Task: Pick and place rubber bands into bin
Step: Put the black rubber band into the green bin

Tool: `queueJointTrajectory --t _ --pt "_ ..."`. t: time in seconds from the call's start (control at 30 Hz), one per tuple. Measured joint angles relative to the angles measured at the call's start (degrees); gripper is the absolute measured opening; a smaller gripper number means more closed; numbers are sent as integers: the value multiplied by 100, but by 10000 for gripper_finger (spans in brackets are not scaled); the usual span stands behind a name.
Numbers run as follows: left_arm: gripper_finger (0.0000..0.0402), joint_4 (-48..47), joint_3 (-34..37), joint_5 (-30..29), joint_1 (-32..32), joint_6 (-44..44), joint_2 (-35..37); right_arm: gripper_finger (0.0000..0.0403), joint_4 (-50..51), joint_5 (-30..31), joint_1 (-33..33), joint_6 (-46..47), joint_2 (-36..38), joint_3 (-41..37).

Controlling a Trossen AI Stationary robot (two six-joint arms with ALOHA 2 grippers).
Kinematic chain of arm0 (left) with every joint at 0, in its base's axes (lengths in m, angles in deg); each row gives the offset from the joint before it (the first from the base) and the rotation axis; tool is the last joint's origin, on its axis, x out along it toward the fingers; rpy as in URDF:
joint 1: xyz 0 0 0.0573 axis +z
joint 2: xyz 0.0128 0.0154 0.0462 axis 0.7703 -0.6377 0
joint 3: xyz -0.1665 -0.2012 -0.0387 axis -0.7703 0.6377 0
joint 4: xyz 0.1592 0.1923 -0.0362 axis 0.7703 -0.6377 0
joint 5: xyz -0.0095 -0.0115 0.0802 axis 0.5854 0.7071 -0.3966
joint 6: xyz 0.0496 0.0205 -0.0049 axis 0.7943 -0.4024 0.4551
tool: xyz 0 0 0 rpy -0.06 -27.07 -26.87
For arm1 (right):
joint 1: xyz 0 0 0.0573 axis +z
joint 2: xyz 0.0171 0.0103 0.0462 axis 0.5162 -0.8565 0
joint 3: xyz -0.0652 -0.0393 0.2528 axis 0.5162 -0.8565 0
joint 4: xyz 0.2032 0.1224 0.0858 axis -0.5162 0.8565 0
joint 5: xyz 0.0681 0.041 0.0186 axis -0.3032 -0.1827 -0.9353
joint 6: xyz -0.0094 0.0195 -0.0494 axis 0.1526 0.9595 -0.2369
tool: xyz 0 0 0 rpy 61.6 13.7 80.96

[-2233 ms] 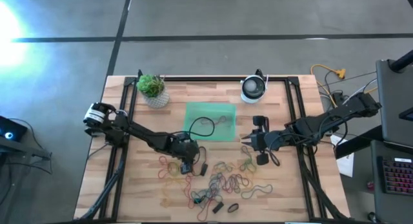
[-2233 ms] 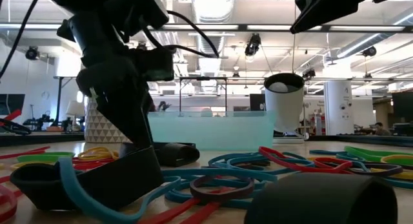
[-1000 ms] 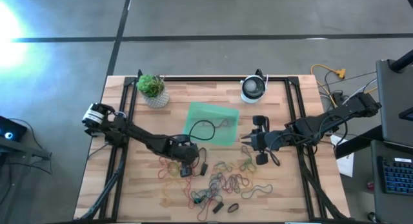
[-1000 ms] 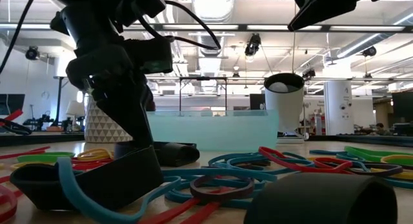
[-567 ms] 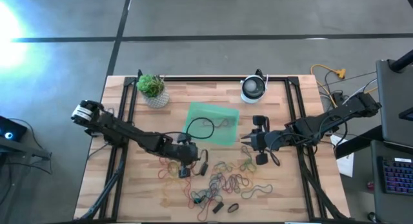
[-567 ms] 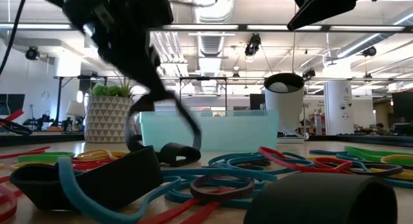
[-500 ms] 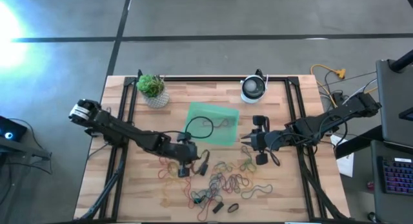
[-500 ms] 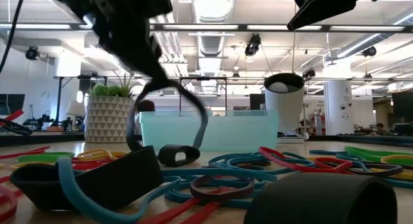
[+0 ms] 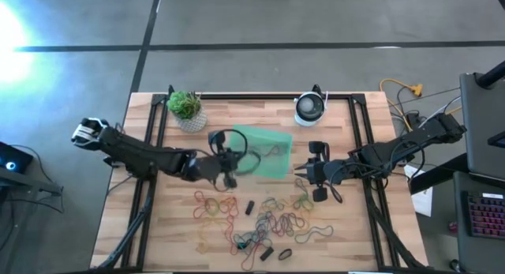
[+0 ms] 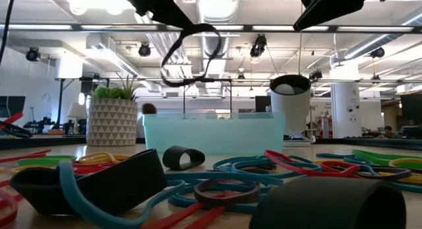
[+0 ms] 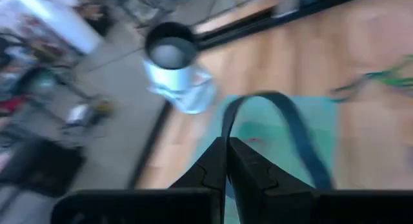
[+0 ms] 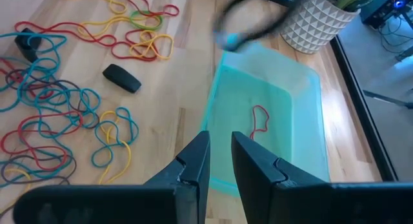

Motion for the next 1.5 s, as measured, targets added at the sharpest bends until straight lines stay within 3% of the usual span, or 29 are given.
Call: queueJointTrajectory --t 0.27,0.5,0.8,0.97,1.5 --pt "1 119 39 259 943 138 -222 59 -4 0 0 0 0 0" --pt "1 123 48 1095 1568 87 -892 59 0 0 0 0 0 0" --pt "2 176 -29 1220 1616 119 -1219 59 -244 2 -67 0 7 -261" --pt "2 199 -29 1752 1618 271 -1079 59 -372 -3 -81 1 7 -596" --pt "2 419 36 1788 1620 877 -1033 59 -435 -7 -79 297 7 -632"
